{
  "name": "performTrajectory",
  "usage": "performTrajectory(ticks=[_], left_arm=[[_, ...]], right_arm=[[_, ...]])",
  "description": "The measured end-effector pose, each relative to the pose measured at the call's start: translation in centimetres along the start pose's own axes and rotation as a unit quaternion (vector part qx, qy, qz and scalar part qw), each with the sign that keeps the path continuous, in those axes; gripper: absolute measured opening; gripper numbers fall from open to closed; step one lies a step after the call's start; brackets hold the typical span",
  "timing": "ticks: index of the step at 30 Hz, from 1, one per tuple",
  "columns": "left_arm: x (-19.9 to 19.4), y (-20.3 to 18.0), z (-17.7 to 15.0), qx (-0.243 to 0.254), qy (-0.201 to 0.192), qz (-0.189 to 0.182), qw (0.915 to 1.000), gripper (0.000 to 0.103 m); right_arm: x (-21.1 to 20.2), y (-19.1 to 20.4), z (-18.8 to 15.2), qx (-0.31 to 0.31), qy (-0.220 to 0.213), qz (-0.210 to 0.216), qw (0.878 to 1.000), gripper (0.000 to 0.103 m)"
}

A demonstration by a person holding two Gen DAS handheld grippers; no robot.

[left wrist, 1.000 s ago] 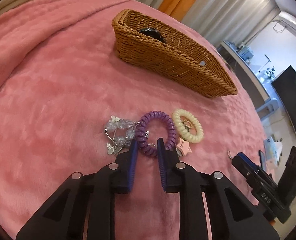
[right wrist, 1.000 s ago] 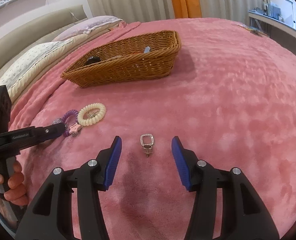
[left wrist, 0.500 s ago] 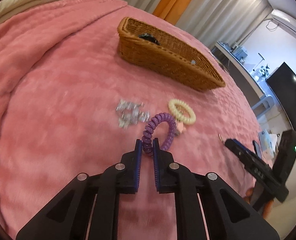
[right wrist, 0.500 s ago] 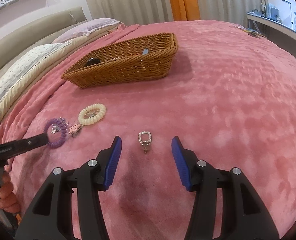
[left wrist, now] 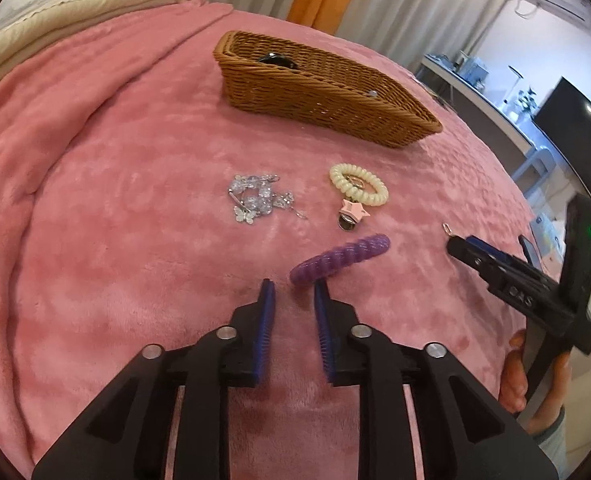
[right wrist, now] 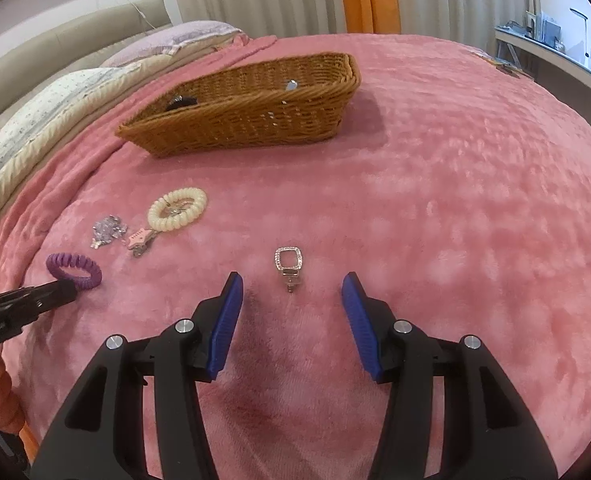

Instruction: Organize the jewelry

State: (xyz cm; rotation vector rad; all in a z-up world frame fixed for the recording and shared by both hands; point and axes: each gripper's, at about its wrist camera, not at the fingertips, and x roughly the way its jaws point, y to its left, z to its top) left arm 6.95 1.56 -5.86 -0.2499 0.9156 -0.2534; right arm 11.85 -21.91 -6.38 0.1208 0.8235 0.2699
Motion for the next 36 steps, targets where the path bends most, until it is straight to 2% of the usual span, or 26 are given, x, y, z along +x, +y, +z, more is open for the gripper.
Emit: performTrajectory(ticks=[3,5,6,7,11,16,19,21,22,24,27,30,36], left_arm=[[-0.2,0.1,0.1,0.008,-0.012,0.007,0.9999,0.032],[-0.1,0.0,0.2,0.016,-0.008,0.007,0.9998,0.034],[0.0,-0.1,0.2,0.024,-0.003,0.002,0.9997,0.036],[0.0,-0.2,0.1,0.033,0.004,-0.005,0.9994,0.041],[-1.0,0.0,-0.7,0.063,0.017,-0.015,0.9977,0.041],[-1.4,1.0,-0.3,0.028,0.021,-0.068,0.9971,0.049],[0.0,0.3,-0.1,0.016,0.027,-0.064,0.9975,0.049],[0.4,-0.8,-0.1,0.031,0.018,-0.034,0.9988,0.048],[0.6,-1.3,-0.1,0.04,0.016,-0.017,0.9989,0.031],[1.0,-2.2,-0.1,0.06,0.017,0.023,0.9978,0.011],[0.7,-3.1,-0.2,0.081,-0.002,0.05,0.9955,0.009],[-0.1,-3.4,-0.1,0.078,-0.026,0.028,0.9962,0.008],[-2.0,-3.8,1.2,0.08,-0.06,0.009,0.9949,0.008]], right_arm=[[0.5,0.6,0.4,-0.01,0.006,-0.014,1.0,0.048],[0.7,1.1,0.4,-0.023,0.006,-0.027,0.999,0.038],[0.7,1.3,0.4,-0.028,0.005,-0.028,0.999,0.036],[0.7,1.4,0.3,-0.033,0.005,-0.026,0.999,0.031],[0.6,1.4,0.3,-0.033,0.005,-0.022,0.999,0.028],[0.6,1.4,0.3,-0.034,0.004,-0.023,0.999,0.024],[0.5,1.7,0.2,-0.039,0.003,-0.022,0.999,0.019],[0.4,2.0,0.1,-0.046,0.001,-0.018,0.999,0.014],[0.4,2.1,0.0,-0.048,0.0,-0.015,0.999,0.009],[0.0,2.3,-0.2,-0.053,-0.006,-0.007,0.999,0.008],[-0.7,2.7,-0.3,-0.061,-0.022,0.003,0.998,0.008],[-1.6,2.8,-0.4,-0.066,-0.039,0.01,0.997,0.008],[-2.9,2.6,0.0,-0.055,-0.057,0.028,0.996,0.008]])
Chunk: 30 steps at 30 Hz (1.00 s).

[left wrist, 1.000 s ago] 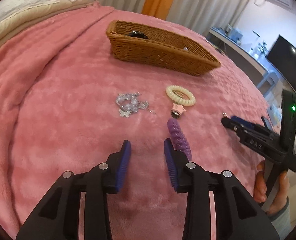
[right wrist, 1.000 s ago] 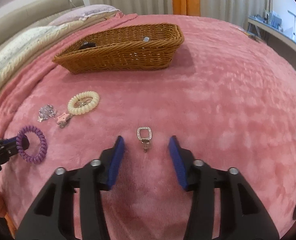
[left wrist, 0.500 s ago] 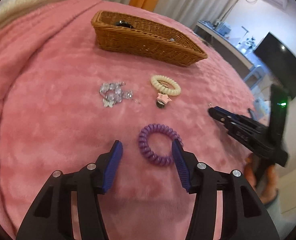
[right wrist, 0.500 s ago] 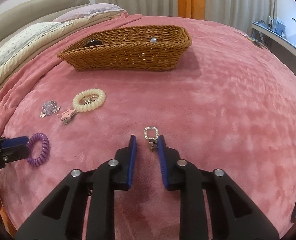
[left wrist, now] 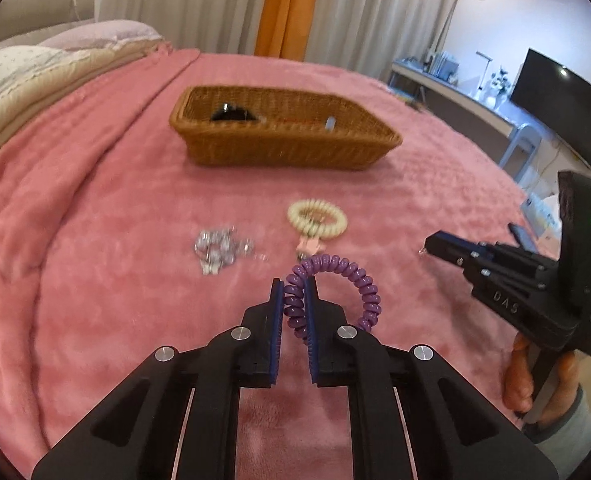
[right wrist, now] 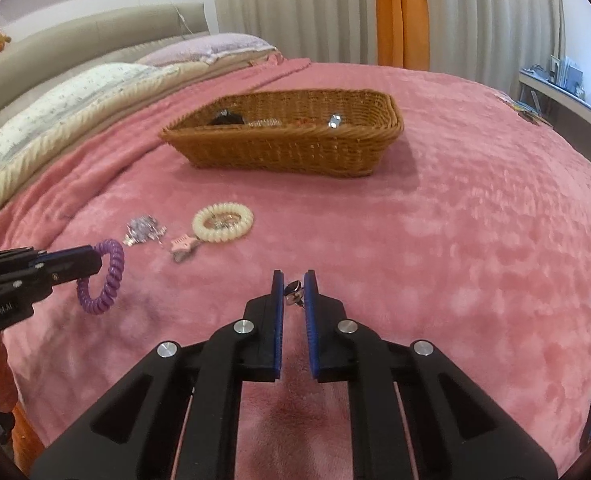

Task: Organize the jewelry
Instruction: 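Carry hair tie and pendant into the wicker basket while both tools open to release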

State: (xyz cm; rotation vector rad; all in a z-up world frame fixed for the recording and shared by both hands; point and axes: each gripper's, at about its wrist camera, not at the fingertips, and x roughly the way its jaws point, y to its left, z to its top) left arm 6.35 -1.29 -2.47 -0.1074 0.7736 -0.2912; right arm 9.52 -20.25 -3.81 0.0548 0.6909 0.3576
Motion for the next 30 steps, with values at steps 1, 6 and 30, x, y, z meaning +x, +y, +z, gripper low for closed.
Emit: performTrajectory(ticks=[1,6,30], left_arm=[[-0.2,0.0,0.2,0.001,-0.003,-0.002,1.0,0.008],[-1.0,-0.3,2.0,0.008,-0.024,-0.007,0.9996,0.008],[10.0,1.7,17.3,-0.017,-0.08,0.005,0.9967,0.009]], right_arm=[[-0.3,-0.1,0.2,0.005,-0.003,0.002,1.0,0.008],[-1.9,-0.2,2.1,0.023,-0.023,0.031,0.999,0.008],[10.4,-3.7,17.3,0.034,-0.007,0.051,0.998,0.008]])
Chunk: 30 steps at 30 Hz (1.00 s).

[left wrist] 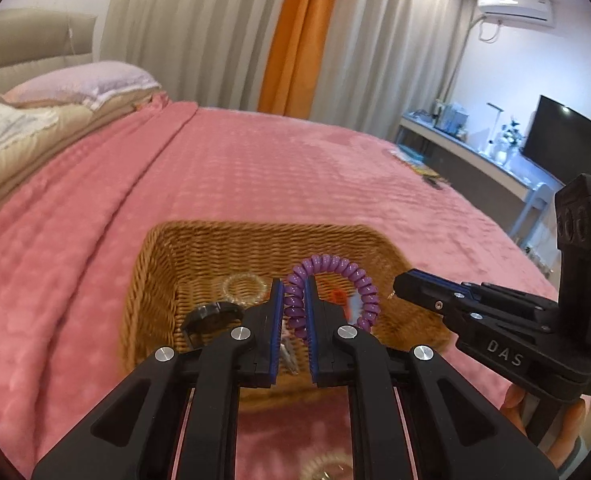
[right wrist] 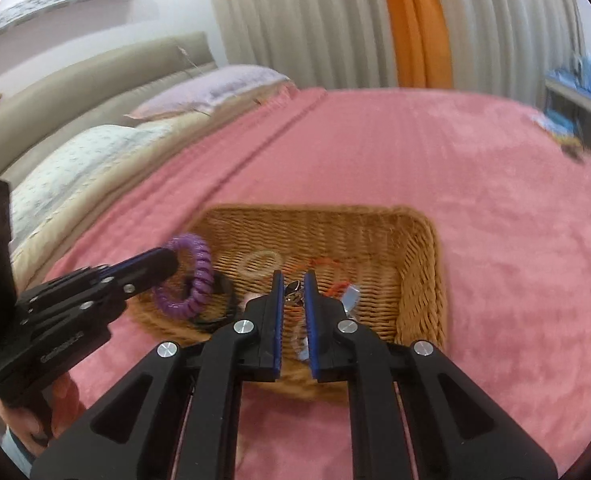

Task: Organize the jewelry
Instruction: 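Carry hair tie and pendant into the wicker basket while both tools open to release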

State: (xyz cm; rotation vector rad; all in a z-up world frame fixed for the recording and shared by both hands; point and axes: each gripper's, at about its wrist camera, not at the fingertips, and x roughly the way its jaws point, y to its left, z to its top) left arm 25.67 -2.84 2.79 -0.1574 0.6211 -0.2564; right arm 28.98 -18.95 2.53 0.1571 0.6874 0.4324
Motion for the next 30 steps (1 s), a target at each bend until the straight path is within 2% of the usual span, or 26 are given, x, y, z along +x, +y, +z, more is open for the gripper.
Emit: performTrajectory(ticks=[4,10,11,12,13,14,17,19,21,22,23,30], left_arm=[[2.6,1.1,-0.9,-0.005,0.024,0.006,0.9997,0.009],[4.1,2.0,-1.7,-0.008,0.039,0.008,0.9992,0.011],[4.0,2.0,-1.7,-0.008,0.035,0.008,0.9993,0.012],[3.7,2.0,-1.7,-0.01,0.031,0.006,0.9995,0.026],[3.2,2.0,-1.7,-0.013,0.024,0.006,0.9996,0.037],[2.8,1.9,-1.7,-0.014,0.016,0.006,0.9998,0.04],[0.7,2.0,-1.7,-0.019,-0.002,-0.001,0.9998,0.042],[-0.8,2.2,-1.6,-0.031,-0.013,-0.011,0.9994,0.054],[-3.0,2.3,-1.8,-0.039,-0.031,-0.02,0.9986,0.057],[-4.0,2.3,-1.9,-0.039,-0.038,-0.021,0.9983,0.057],[-5.1,2.2,-2.0,-0.038,-0.043,-0.022,0.9981,0.057],[-12.0,2.4,-4.6,-0.031,-0.062,-0.028,0.9972,0.057]], right_arm=[[2.8,-1.8,-0.7,0.026,0.018,0.002,0.999,0.008],[4.0,-2.6,-1.3,0.033,0.022,0.009,0.999,0.009],[3.9,-2.7,-1.3,0.037,0.021,0.014,0.999,0.013],[3.7,-2.8,-1.2,0.039,0.018,0.018,0.999,0.016],[3.2,-2.8,-1.2,0.039,0.01,0.018,0.999,0.021],[2.8,-2.8,-1.3,0.039,0.002,0.014,0.999,0.028],[1.6,-2.8,-1.4,0.046,-0.008,0.014,0.999,0.029],[0.5,-2.6,-1.6,0.049,-0.014,0.019,0.999,0.03],[-1.0,-1.9,-2.0,0.045,-0.021,0.021,0.999,0.033],[-2.0,-1.5,-2.3,0.043,-0.029,0.023,0.998,0.042],[-2.9,-1.0,-2.4,0.041,-0.035,0.023,0.998,0.046],[-6.9,2.5,-5.8,0.022,-0.043,0.023,0.999,0.047]])
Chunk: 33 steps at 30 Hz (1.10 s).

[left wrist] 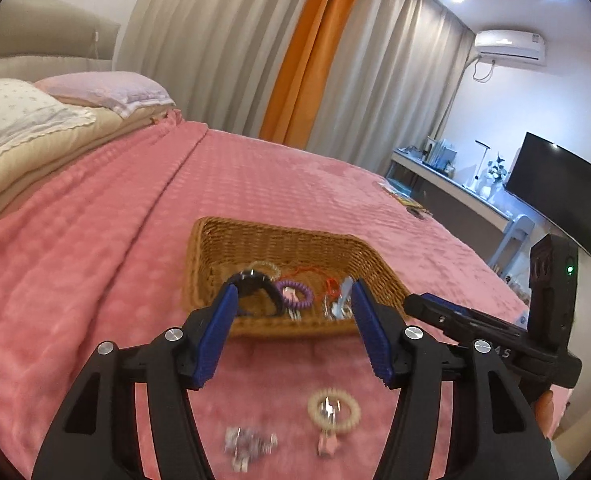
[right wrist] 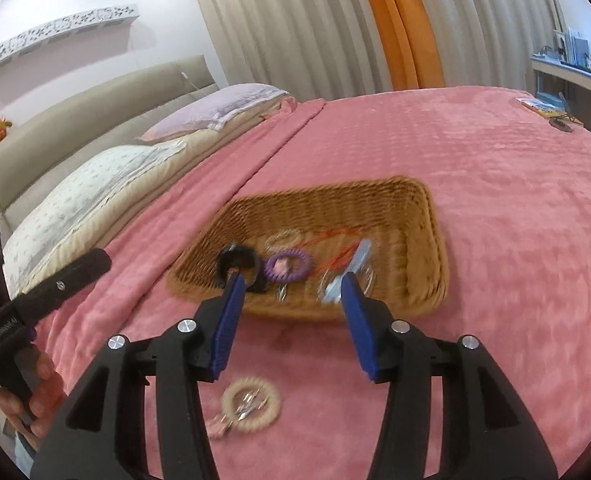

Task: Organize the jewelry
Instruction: 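Carry hair tie and pendant into the wicker basket while both tools open to release, then grasp the clear butterfly bracelet with the left tool while the right tool grasps the cream hair tie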

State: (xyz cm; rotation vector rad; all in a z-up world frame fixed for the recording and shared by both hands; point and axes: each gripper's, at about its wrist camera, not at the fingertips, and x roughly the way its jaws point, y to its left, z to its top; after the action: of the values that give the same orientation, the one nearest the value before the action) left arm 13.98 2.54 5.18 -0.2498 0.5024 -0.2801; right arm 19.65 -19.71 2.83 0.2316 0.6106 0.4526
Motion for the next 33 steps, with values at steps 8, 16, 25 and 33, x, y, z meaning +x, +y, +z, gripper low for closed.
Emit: performTrajectory(ticks=[8,16,25,33], left_arm=[[-2.7,2.1,-3.7,-0.012,0.029,0.006,0.9995,0.057],[0.0,4.4,-7.8,-0.011,0.099,0.025,0.9947,0.057],[2.2,6.1,-9.7,-0.038,0.138,-0.005,0.9897,0.057],[3.6,5.6,-10.0,-0.027,0.163,0.0,0.9863,0.057]], right_arm=[[0.5,2.2,-4.2,0.001,0.039,-0.009,0.999,0.047],[2.5,2.1,-6.5,0.02,0.073,-0.029,0.997,0.047],[4.2,1.5,-7.6,0.024,0.095,-0.044,0.994,0.046],[6.1,2.5,-7.8,0.002,0.124,-0.066,0.99,0.033]])
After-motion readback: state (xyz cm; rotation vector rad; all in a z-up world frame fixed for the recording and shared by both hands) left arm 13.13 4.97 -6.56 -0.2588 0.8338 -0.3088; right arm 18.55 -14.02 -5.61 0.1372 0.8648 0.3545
